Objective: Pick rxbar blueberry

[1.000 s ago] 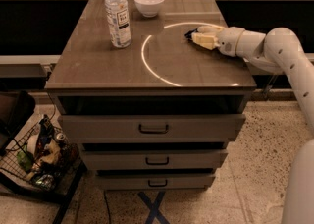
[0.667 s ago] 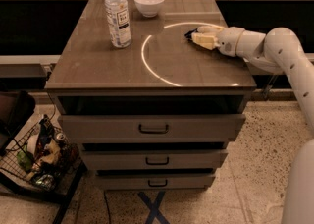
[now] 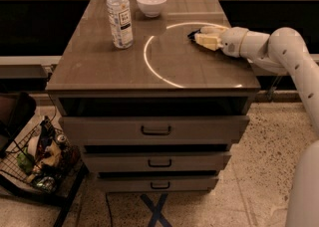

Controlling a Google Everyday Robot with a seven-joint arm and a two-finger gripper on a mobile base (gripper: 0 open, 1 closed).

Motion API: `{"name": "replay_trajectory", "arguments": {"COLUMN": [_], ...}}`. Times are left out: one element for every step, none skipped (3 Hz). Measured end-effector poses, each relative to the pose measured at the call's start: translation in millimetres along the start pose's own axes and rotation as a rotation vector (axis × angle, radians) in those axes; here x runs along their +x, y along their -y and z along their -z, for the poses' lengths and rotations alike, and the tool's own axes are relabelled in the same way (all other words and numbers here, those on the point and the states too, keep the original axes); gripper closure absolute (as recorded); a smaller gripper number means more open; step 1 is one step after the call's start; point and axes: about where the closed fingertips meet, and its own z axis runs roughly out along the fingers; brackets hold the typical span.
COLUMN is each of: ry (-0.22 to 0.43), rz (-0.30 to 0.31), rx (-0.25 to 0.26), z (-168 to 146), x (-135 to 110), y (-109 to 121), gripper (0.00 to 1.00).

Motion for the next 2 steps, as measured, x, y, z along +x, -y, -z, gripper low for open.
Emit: {"name": "replay_trajectory", "arguments": {"ry": [0.000,0.000], "rz": [0.000,0.000], "rx": [0.000,0.000], "z": [0.0,0.0], "x": [-0.3,-0.5], "y": [0.0,0.0], "gripper": [1.00,1.00]}}
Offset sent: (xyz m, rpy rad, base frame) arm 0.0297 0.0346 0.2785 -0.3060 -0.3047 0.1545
